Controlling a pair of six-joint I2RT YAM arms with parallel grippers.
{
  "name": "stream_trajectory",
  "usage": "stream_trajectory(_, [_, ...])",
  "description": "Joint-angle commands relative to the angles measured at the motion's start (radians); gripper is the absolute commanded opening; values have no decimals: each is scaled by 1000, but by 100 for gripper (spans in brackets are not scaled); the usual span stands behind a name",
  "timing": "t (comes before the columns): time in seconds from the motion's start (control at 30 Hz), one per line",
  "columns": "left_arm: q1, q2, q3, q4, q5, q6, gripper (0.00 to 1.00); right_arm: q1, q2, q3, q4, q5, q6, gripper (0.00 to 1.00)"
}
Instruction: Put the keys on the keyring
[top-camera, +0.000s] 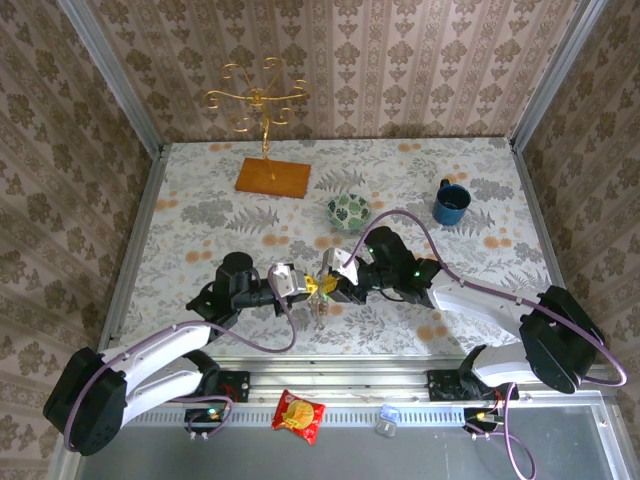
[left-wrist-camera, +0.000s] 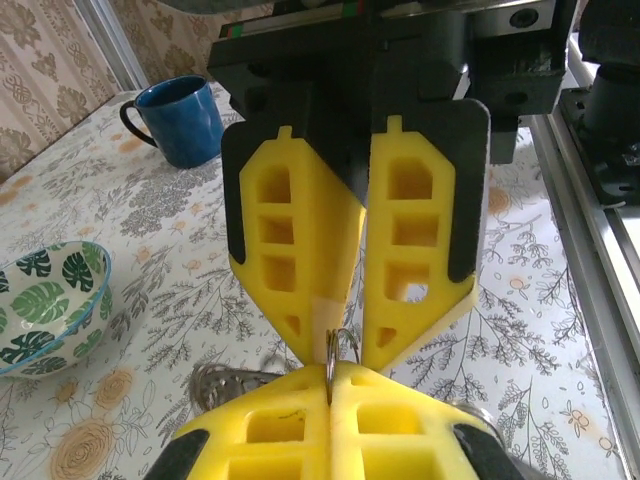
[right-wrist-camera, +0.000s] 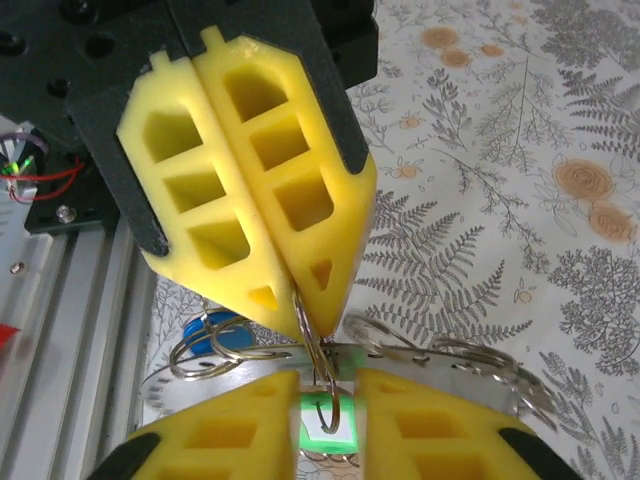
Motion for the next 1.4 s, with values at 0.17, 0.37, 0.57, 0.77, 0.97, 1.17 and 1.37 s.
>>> stream_trajectory(0.17, [-6, 5, -18, 99, 26, -54, 0, -7, -45, -40, 107, -46, 28, 32])
stream_trajectory(0.37, [-6, 11, -23, 132, 37, -79, 0, -7, -5, -27, 135, -60, 40, 19])
stream_trajectory(0.57, [-6, 9, -24, 137, 21, -92, 0, -7, 0, -11, 126, -55, 24, 0])
stream_trajectory(0.77, [-6, -32, 11, -38, -56, -6, 18, -5, -32, 24, -4, -24, -53, 0])
stream_trajectory(0.97, [-6, -19, 71, -184, -56, 78, 26, 9, -16, 88, -128, -5, -129, 0])
stream_trajectory(1.17, [-6, 23, 143, -288, -36, 148, 20, 36, 10, 179, -264, 19, -217, 0])
stream_trajectory(1.37, [-6, 61, 191, -355, 5, 193, 0, 53, 19, 228, -293, 3, -227, 0])
